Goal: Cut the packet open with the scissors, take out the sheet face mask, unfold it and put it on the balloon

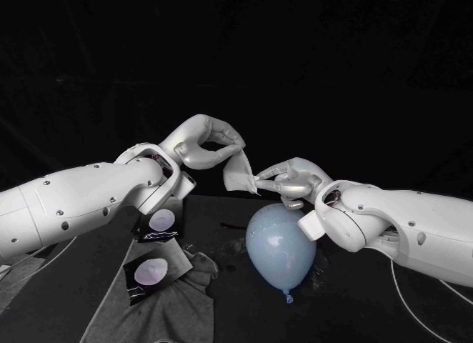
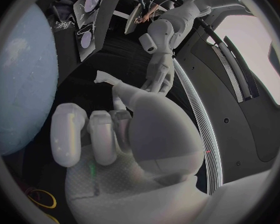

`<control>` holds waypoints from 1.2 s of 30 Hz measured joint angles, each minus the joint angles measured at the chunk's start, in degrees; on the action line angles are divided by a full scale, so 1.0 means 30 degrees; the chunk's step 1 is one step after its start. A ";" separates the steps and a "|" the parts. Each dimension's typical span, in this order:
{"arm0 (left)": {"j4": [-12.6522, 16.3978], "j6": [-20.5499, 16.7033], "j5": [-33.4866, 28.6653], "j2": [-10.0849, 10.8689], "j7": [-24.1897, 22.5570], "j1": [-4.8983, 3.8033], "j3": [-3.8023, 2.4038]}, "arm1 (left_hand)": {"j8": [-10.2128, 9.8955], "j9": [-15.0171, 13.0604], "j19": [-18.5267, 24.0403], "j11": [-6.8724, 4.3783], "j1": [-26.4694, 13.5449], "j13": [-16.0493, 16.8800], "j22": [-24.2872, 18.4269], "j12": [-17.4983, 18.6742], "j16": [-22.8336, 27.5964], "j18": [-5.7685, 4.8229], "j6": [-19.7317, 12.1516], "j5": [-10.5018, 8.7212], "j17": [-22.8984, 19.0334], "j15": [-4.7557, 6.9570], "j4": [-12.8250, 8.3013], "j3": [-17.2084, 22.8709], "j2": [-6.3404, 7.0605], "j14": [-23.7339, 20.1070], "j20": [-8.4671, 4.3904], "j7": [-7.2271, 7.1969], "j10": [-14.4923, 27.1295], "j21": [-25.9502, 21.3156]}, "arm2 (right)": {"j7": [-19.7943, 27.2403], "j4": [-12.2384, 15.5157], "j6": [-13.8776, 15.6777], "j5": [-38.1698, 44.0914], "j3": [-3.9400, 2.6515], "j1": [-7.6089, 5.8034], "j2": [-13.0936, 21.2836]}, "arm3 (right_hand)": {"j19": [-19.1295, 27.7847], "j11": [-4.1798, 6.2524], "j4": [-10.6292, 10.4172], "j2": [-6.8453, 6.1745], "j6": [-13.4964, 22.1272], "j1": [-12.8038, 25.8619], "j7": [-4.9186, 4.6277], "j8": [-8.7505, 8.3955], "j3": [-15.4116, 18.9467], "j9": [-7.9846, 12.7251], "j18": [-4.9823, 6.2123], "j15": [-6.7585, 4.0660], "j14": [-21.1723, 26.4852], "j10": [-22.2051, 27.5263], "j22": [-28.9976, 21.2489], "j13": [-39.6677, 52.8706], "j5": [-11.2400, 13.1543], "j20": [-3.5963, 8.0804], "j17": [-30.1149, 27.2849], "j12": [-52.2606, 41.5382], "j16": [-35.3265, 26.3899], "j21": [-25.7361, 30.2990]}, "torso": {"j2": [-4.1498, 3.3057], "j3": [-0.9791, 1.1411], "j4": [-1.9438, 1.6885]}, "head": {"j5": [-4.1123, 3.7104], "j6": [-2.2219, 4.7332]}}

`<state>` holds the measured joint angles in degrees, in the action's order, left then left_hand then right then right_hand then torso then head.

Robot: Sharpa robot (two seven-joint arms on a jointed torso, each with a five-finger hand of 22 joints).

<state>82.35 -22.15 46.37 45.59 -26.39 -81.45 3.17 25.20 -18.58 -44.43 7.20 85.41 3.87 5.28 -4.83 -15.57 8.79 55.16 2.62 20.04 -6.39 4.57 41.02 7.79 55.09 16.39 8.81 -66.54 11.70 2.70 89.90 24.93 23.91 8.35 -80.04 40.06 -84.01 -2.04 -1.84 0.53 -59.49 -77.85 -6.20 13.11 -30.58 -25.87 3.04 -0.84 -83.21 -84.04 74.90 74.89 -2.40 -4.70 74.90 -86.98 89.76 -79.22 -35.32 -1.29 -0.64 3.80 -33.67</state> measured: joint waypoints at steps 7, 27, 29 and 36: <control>0.0177 0.0025 -0.0004 0.0160 0.0001 0.0000 0.0005 | -0.0014 0.0000 0.0000 0.0000 0.0000 0.0001 0.0020 0.0000 0.0000 0.0001 -0.0002 0.0000 0.0022 0.0000 0.0000 0.0000 0.0000 0.0000 0.0000 0.0000 0.0000 0.0000 | 0.0239 -0.0006 0.0159 -0.0269 0.0000 0.0005 0.0100 | 0.0005 0.0134 0.0140 -0.0131 -0.0026 0.0379 0.0031 0.0357 -0.0377 0.0002 -0.0006 -0.0003 -0.0001 0.0004 0.0007 0.0013 -0.0088 0.0135 0.0004 -0.0001 -0.0040 0.0001 | 0.0000 0.0000 0.0004 | -0.0040 0.0035; 0.1750 -0.0044 -0.0535 0.1283 -0.0094 0.0012 0.0009 | 0.0057 0.0000 0.0000 0.0000 -0.0002 0.0000 0.0017 0.0000 0.0000 0.0000 -0.0043 -0.0068 0.0019 0.0000 -0.0057 0.0056 0.0004 0.0000 0.0000 -0.0030 0.0000 0.0000 | -0.0902 -0.1010 0.0873 0.0706 -0.0005 0.0008 -0.0077 | 0.0014 0.0132 0.0746 -0.0331 -0.0051 0.0836 0.0125 0.0574 -0.1090 0.0002 -0.0008 -0.0071 0.0065 0.0005 0.0013 0.0018 -0.0075 0.0135 0.0015 0.0005 0.0006 0.0004 | 0.0007 -0.0020 -0.0026 | -0.0126 0.0146; 0.1781 -0.0078 -0.0674 0.1282 -0.0112 0.0012 0.0009 | 0.0057 0.0000 0.0000 0.0000 -0.0002 0.0000 0.0016 0.0000 0.0000 0.0000 -0.0044 -0.0074 0.0018 0.0000 -0.0057 0.0056 0.0004 0.0000 0.0000 -0.0030 0.0000 0.0026 | -0.1258 -0.1077 0.0903 0.1006 -0.0005 0.0008 -0.0120 | 0.0015 0.0132 0.0721 -0.0352 -0.0050 0.0912 0.0126 0.0584 -0.1126 0.0002 -0.0009 -0.0071 0.0065 0.0005 0.0010 0.0015 -0.0074 0.0135 0.0014 0.0008 0.0002 0.0005 | 0.0005 -0.0020 -0.0024 | -0.0123 0.0156; 0.1718 -0.0224 -0.0998 0.1134 -0.0140 0.0008 0.0001 | 0.0056 0.0000 0.0000 0.0000 -0.0004 0.0000 0.0014 0.0000 0.0000 0.0000 -0.0050 0.0001 0.0016 0.0000 -0.0056 0.0055 0.0006 0.0000 0.0001 -0.0031 0.0000 0.0074 | -0.2486 -0.1222 0.1049 0.1826 -0.0004 0.0013 -0.0213 | 0.0042 0.0131 0.0801 -0.0354 -0.0017 0.1006 0.0155 0.0589 -0.1255 0.0001 -0.0010 -0.0071 0.0065 0.0007 -0.0001 0.0005 -0.0040 0.0159 -0.0001 0.0022 -0.0005 0.0006 | 0.0004 -0.0011 -0.0007 | -0.0093 0.0161</control>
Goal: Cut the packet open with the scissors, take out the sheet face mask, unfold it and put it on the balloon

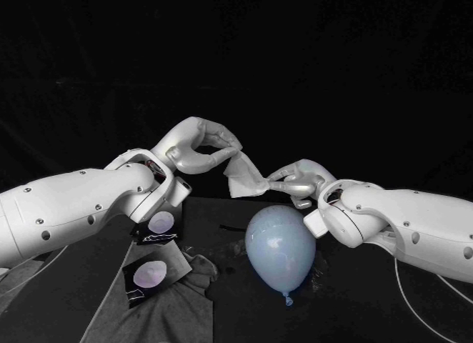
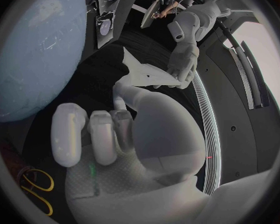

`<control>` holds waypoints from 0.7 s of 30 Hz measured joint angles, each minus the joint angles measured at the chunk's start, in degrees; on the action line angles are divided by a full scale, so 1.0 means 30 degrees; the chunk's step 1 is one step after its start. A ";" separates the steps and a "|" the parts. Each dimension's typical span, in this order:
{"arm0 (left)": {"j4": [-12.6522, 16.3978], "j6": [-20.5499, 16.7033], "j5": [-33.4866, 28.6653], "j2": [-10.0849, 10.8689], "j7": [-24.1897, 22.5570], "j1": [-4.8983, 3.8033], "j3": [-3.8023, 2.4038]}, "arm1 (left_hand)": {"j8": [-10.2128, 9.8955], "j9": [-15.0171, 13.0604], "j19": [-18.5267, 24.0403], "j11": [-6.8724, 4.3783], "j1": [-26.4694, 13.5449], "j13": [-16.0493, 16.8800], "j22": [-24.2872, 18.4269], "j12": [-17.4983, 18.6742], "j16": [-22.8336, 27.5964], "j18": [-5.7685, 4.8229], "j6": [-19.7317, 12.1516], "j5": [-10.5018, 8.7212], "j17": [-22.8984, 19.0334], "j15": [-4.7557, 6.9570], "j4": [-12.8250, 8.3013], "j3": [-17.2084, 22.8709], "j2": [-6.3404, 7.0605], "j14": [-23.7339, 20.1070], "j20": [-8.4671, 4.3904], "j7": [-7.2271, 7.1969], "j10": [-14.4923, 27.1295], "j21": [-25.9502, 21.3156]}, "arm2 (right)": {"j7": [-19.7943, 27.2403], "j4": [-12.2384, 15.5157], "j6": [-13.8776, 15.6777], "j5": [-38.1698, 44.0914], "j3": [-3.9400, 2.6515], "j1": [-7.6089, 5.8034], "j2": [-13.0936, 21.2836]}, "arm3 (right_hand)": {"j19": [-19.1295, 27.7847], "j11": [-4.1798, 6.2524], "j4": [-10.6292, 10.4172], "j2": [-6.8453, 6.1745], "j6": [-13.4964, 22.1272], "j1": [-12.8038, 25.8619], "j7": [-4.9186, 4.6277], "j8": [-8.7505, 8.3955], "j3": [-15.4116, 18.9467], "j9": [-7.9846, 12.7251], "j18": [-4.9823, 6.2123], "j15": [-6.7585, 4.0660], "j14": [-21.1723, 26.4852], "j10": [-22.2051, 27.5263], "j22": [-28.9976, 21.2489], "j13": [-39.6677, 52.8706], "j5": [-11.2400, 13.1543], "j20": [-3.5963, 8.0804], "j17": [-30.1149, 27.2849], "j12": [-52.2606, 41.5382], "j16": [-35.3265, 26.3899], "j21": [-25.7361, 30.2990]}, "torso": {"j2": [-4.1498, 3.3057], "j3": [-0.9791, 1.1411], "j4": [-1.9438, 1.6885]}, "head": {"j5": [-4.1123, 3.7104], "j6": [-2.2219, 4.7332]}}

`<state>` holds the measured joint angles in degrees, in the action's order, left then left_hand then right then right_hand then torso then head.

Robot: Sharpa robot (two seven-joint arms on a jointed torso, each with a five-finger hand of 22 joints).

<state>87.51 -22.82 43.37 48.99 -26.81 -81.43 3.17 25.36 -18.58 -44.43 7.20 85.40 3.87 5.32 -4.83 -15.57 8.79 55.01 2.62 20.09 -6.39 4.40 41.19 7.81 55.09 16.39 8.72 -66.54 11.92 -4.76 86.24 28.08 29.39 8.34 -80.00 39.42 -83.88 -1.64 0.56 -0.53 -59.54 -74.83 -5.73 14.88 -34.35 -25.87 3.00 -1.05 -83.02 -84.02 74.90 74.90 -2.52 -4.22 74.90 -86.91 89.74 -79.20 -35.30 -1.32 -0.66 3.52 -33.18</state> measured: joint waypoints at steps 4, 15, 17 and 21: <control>-0.0138 -0.0095 -0.0119 -0.0100 -0.0001 -0.0003 -0.0002 | -0.0001 -0.0001 0.0000 0.0000 -0.0023 0.0000 -0.0001 0.0000 0.0000 0.0000 -0.0033 0.0000 -0.0001 0.0000 0.0000 0.0000 0.0023 0.0000 0.0000 0.0020 0.0000 0.0000 | -0.0847 -0.0073 0.0057 0.0477 0.0004 0.0002 -0.0018 | -0.0017 0.0065 0.0100 -0.0075 0.0004 0.0075 0.0000 0.0005 -0.0100 0.0001 0.0000 0.0000 0.0000 0.0067 0.0002 0.0002 0.0004 0.0019 0.0001 0.0001 -0.0049 0.0000 | -0.0004 0.0011 0.0013 | -0.0013 -0.0026; -0.0916 -0.0250 -0.0216 -0.0551 0.0046 -0.0004 -0.0002 | -0.0058 -0.0001 0.0000 0.0000 -0.0024 0.0000 -0.0002 0.0000 0.0000 0.0000 0.0017 0.0000 -0.0004 0.0000 0.0001 -0.0002 0.0024 0.0000 0.0000 0.0073 0.0000 0.0000 | -0.2485 -0.0049 -0.0017 0.1271 0.0002 0.0001 -0.0009 | -0.0068 0.0063 0.0259 -0.0128 0.0070 0.0127 0.0005 0.0224 -0.0372 0.0001 -0.0006 0.0000 0.0000 0.0068 0.0013 0.0014 -0.0016 0.0076 0.0017 0.0005 0.0019 0.0116 | -0.0004 0.0022 0.0015 | -0.0059 -0.0059; -0.1066 -0.0256 -0.0203 -0.0656 0.0053 -0.0004 -0.0001 | -0.0059 0.0000 0.0000 0.0000 -0.0024 0.0000 -0.0002 0.0000 0.0000 -0.0001 0.0017 0.0000 -0.0004 0.0000 0.0001 -0.0002 0.0024 0.0000 0.0000 0.0073 0.0000 -0.0001 | -0.2614 -0.0002 -0.0059 0.1303 -0.0001 -0.0001 0.0000 | -0.0068 0.0065 0.0321 -0.0179 0.0077 0.0177 0.0005 0.0226 -0.0473 0.0001 -0.0006 0.0000 0.0000 0.0067 0.0016 0.0016 -0.0050 0.0077 0.0018 0.0011 0.0019 0.0116 | -0.0004 0.0022 0.0015 | -0.0060 -0.0055; -0.1343 -0.0265 -0.0162 -0.0833 0.0063 -0.0004 0.0001 | -0.0078 -0.0001 0.0000 0.0000 -0.0024 0.0000 -0.0003 0.0000 0.0000 -0.0002 0.0016 0.0000 -0.0004 0.0000 -0.0031 0.0030 0.0025 0.0000 0.0000 0.0073 0.0000 -0.0001 | -0.2832 0.0117 -0.0240 0.1315 -0.0002 -0.0003 0.0024 | -0.0067 0.0104 0.0495 -0.0144 0.0133 0.0366 0.0004 0.0367 -0.0657 0.0000 -0.0007 -0.0001 0.0000 0.0027 0.0016 0.0016 -0.0053 0.0077 0.0017 0.0035 0.0016 0.0189 | -0.0009 0.0016 0.0013 | -0.0066 -0.0048</control>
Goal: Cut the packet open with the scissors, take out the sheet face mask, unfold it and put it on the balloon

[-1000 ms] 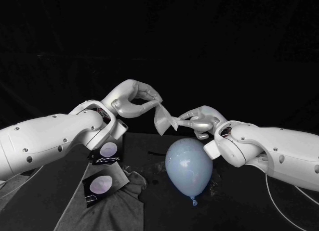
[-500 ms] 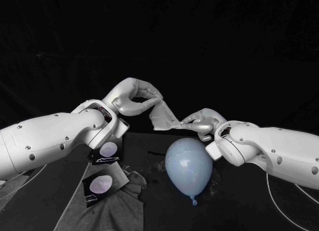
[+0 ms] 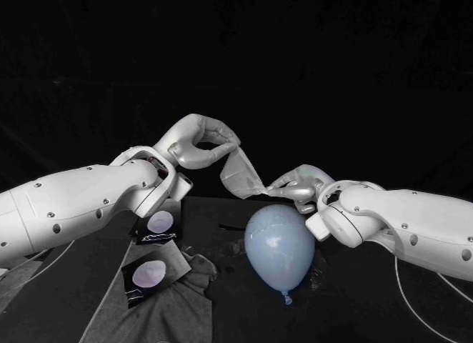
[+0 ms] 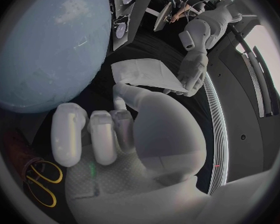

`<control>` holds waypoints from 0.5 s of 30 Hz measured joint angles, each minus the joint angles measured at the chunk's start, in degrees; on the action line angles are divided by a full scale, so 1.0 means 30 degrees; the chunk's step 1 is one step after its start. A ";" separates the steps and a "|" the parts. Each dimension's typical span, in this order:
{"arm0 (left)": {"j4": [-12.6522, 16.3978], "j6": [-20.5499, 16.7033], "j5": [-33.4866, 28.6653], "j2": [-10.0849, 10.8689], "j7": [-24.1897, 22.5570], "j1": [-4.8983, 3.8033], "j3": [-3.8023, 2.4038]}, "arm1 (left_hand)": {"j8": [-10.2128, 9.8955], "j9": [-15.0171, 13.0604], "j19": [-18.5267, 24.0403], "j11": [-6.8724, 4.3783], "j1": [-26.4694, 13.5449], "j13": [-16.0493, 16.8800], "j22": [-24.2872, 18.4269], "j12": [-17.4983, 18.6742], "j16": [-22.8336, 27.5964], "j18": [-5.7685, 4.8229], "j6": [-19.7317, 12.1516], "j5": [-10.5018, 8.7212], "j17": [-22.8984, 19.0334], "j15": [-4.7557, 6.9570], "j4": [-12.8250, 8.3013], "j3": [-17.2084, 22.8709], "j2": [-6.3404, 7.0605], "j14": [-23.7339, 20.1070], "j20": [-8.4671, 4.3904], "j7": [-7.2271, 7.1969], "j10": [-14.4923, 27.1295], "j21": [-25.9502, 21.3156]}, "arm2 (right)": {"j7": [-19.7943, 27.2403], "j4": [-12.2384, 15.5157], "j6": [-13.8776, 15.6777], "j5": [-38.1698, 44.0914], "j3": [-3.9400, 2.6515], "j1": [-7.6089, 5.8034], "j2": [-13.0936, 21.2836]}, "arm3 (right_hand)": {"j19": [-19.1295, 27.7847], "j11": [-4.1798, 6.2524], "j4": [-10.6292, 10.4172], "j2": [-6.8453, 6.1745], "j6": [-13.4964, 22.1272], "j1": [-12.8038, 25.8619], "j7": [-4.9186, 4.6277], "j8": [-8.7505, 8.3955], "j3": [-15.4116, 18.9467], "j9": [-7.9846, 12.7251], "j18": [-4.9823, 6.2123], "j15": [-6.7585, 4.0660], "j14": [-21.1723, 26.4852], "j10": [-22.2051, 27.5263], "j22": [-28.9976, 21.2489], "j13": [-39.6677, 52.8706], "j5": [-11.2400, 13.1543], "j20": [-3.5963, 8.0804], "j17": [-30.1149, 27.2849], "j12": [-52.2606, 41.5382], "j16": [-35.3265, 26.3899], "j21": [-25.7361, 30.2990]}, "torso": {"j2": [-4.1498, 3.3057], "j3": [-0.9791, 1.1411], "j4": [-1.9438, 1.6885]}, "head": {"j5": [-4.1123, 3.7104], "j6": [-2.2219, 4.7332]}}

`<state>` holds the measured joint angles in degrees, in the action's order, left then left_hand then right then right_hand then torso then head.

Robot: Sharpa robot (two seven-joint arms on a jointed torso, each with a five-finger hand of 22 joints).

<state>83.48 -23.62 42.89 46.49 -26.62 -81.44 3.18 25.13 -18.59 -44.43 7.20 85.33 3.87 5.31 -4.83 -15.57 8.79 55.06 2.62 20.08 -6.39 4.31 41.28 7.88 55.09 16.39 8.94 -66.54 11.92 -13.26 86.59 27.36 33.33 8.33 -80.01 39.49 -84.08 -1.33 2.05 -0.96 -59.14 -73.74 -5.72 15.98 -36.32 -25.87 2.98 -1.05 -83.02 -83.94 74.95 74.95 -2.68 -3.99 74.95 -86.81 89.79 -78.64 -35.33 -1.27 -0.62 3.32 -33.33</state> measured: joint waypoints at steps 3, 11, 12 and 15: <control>-0.0220 -0.0005 0.0029 -0.0126 0.0005 -0.0001 0.0000 | 0.0044 0.0000 0.0000 0.0000 -0.0003 0.0001 0.0000 0.0000 0.0000 0.0002 -0.0001 0.0000 0.0000 0.0000 -0.0023 0.0023 0.0002 0.0000 0.0000 0.0000 0.0000 0.0000 | -0.0071 0.0051 -0.0113 -0.0047 0.0000 0.0000 0.0017 | 0.0001 0.0000 -0.0045 -0.0120 0.0258 0.0307 -0.0052 0.0294 -0.0159 0.0000 0.0000 0.0000 -0.0001 0.0000 0.0000 -0.0001 -0.0002 0.0000 -0.0001 0.0200 -0.0010 0.0185 | -0.0005 -0.0004 0.0000 | -0.0013 -0.0004; -0.0649 -0.0003 0.0181 -0.0446 0.0024 -0.0013 -0.0002 | 0.0096 0.0000 0.0068 0.0000 -0.0025 0.0000 0.0016 0.0000 0.0000 0.0002 -0.0004 -0.0001 -0.0002 0.0000 -0.0023 0.0023 0.0024 0.0001 0.0068 0.0000 0.0000 0.0000 | 0.0089 0.0145 -0.0205 -0.0623 0.0007 0.0005 0.0074 | 0.1273 -0.1173 -0.1947 -0.2089 0.3592 0.3172 -0.1294 -0.1632 0.2400 -0.0231 0.0152 0.0494 -0.0332 0.1089 -0.0006 -0.0015 -0.0223 -0.0670 -0.0004 0.4029 -0.0433 0.3194 | -0.0002 -0.0004 -0.0004 | -0.0013 -0.0013; -0.0685 -0.0001 0.0212 -0.0471 0.0028 -0.0014 -0.0003 | 0.0096 0.0000 0.0068 0.0000 -0.0025 0.0000 0.0016 0.0000 0.0000 0.0001 -0.0005 -0.0001 -0.0002 0.0000 -0.0023 0.0022 0.0024 0.0000 0.0068 -0.0001 0.0000 0.0000 | 0.0163 0.0159 -0.0207 -0.0737 0.0007 0.0006 0.0087 | 0.1412 -0.1236 -0.2162 -0.2171 0.3913 0.3253 -0.1391 -0.1832 0.2765 -0.0104 0.0288 0.0562 -0.0268 0.1378 -0.0009 -0.0017 -0.0223 -0.0806 -0.0009 0.4335 -0.0532 0.3506 | -0.0002 -0.0002 -0.0004 | -0.0011 -0.0013; -0.0785 0.0004 0.0276 -0.0508 0.0040 -0.0015 -0.0005 | 0.0096 -0.0001 0.0069 0.0000 -0.0025 0.0000 0.0016 0.0000 0.0000 0.0002 -0.0006 -0.0001 -0.0003 0.0000 -0.0022 0.0022 0.0025 0.0000 0.0068 -0.0001 0.0000 -0.0001 | 0.0353 0.0176 -0.0219 -0.0978 0.0007 0.0006 0.0148 | 0.1923 -0.1418 -0.2720 -0.2290 0.4375 0.3374 -0.1638 -0.2198 0.3531 0.0094 0.0333 0.0736 -0.0304 0.2112 -0.0016 -0.0016 -0.0223 -0.1033 -0.0017 0.5166 -0.0829 0.4456 | 0.0000 -0.0004 -0.0007 | -0.0004 -0.0011</control>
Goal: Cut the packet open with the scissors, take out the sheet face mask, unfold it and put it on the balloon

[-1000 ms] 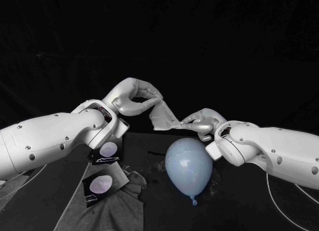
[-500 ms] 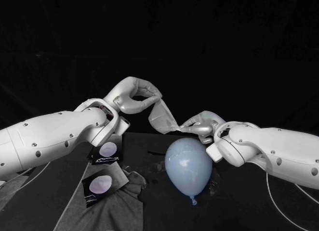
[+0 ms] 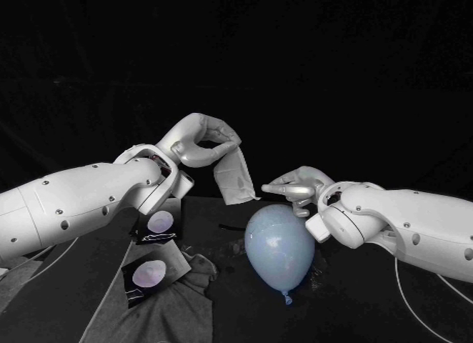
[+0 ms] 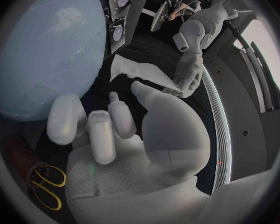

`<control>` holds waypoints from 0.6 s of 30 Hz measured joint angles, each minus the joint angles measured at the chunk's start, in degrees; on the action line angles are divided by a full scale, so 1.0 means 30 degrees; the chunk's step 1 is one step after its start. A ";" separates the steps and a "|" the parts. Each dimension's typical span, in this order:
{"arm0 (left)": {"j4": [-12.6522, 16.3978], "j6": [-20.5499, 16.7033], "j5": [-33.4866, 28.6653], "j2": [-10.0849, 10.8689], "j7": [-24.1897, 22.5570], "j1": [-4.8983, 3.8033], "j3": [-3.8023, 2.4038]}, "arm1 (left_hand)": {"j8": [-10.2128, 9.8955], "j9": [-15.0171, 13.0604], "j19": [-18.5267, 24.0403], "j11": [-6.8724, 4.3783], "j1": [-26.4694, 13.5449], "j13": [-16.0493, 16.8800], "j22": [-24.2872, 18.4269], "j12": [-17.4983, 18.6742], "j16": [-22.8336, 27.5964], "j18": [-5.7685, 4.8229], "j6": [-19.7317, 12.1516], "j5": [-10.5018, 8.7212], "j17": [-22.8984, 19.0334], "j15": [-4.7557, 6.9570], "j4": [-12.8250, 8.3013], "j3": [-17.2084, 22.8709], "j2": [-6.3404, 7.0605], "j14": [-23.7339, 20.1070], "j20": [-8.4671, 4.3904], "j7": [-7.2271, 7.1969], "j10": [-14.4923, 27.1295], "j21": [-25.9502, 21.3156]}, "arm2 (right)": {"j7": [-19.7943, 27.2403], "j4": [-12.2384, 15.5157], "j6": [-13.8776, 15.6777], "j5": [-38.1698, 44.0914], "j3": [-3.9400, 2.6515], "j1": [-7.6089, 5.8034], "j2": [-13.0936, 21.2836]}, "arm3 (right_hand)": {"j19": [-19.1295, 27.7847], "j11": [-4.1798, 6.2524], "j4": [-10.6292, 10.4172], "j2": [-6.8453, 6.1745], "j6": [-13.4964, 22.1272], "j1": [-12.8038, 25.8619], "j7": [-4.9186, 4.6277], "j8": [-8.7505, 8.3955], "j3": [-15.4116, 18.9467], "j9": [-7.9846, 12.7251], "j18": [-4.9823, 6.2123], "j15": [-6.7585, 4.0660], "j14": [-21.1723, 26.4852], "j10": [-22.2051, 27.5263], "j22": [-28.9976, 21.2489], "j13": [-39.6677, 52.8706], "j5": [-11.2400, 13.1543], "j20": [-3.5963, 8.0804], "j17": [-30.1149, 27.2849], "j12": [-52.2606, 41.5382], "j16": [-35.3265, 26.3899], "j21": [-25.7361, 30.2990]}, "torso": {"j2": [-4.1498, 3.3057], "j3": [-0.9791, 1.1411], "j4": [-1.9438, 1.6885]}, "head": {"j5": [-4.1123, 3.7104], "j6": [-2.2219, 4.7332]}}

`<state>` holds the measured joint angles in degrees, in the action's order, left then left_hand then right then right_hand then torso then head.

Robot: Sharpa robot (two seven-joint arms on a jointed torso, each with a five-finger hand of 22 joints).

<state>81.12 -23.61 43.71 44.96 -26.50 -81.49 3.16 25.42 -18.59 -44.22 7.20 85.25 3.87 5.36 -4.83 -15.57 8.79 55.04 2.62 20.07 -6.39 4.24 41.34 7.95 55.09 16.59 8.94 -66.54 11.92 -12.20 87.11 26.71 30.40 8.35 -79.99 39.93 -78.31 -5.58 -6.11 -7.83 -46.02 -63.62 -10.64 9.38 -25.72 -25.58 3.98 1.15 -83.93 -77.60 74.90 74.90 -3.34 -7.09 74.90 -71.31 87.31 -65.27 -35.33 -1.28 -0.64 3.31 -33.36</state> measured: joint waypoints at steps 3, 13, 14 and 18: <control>-0.0111 0.0003 0.0058 -0.0012 0.0017 -0.0008 -0.0001 | 0.0000 0.0000 -0.0001 0.0000 0.0000 0.0000 0.0000 0.0000 0.0000 -0.0001 0.0000 0.0000 -0.0001 0.0000 0.0000 -0.0001 0.0000 0.0000 0.0000 0.0000 0.0000 0.0000 | 0.0182 -0.0025 -0.0030 -0.0213 0.0000 0.0000 0.0101 | 0.0158 -0.0056 -0.0204 0.0000 0.0198 0.0000 -0.0055 -0.0058 0.0301 0.0072 0.0169 0.0001 0.0000 0.0323 0.0001 0.0001 0.0000 -0.0102 0.0000 0.0353 -0.0130 0.0462 | 0.0004 0.0000 0.0002 | 0.0002 0.0011; -0.0502 0.0030 0.0094 -0.0169 0.0105 -0.0406 -0.0014 | -0.0002 0.0000 -0.0001 0.0000 0.0000 0.0000 -0.0003 0.0000 0.0000 0.0000 -0.0006 -0.0036 0.0014 0.0000 0.0002 -0.0002 0.0000 0.0000 0.0000 -0.0002 0.0000 0.0000 | 0.0826 -0.0274 -0.0047 -0.0343 0.0005 -0.0001 0.0235 | 0.0158 -0.0055 -0.0253 0.0316 0.0233 -0.0796 -0.0036 -0.0057 0.0467 0.0118 0.0279 0.0000 0.0001 0.0321 0.0010 0.0013 0.0002 -0.0102 0.0005 0.0353 -0.0145 0.0462 | 0.0005 0.0000 0.0005 | 0.0060 0.0015; -0.0512 0.0038 0.0094 -0.0180 0.0117 -0.0429 -0.0014 | -0.0003 0.0001 -0.0001 0.0000 0.0000 0.0000 -0.0003 0.0000 0.0000 -0.0001 -0.0006 -0.0037 0.0014 0.0000 0.0002 -0.0002 0.0000 0.0000 0.0000 -0.0003 0.0000 0.0000 | 0.0998 -0.0275 -0.0047 -0.0269 0.0005 -0.0001 0.0233 | 0.0158 -0.0055 -0.0223 0.0333 0.0233 -0.0956 -0.0036 -0.0057 0.0498 0.0118 0.0280 0.0000 0.0001 0.0321 0.0011 0.0013 0.0002 -0.0102 0.0005 0.0340 -0.0146 0.0462 | 0.0005 0.0000 0.0005 | 0.0066 0.0009; -0.0559 0.0069 0.0094 -0.0201 0.0172 -0.0484 -0.0014 | -0.0005 0.0000 -0.0001 0.0000 0.0000 0.0000 -0.0004 0.0000 0.0000 0.0000 -0.0008 -0.0038 0.0014 0.0000 0.0002 -0.0003 0.0000 0.0000 0.0000 -0.0003 0.0000 0.0000 | 0.1865 -0.0214 -0.0077 0.0251 0.0006 0.0000 0.0227 | 0.0157 -0.0054 -0.0009 0.0234 0.0045 -0.1602 0.0006 -0.0056 0.0657 0.0140 0.0279 0.0001 0.0002 0.0321 0.0014 0.0016 0.0003 -0.0102 0.0017 0.0147 -0.0146 0.0462 | 0.0005 0.0002 0.0000 | 0.0070 -0.0004</control>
<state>79.45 -23.40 44.00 44.36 -25.98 -82.94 3.12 25.40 -18.59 -44.23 7.20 85.25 3.87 5.35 -4.83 -15.57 8.79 55.01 2.50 20.11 -6.39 4.25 41.34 7.96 55.09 16.59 8.93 -66.54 11.92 -6.60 86.47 26.47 31.15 8.37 -79.99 40.61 -77.84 -5.75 -6.14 -7.13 -45.88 -68.42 -10.62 9.21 -23.75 -25.16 4.82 1.16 -83.92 -76.64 74.94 74.95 -3.34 -7.39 74.95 -70.87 86.87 -63.88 -35.32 -1.27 -0.64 3.52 -33.37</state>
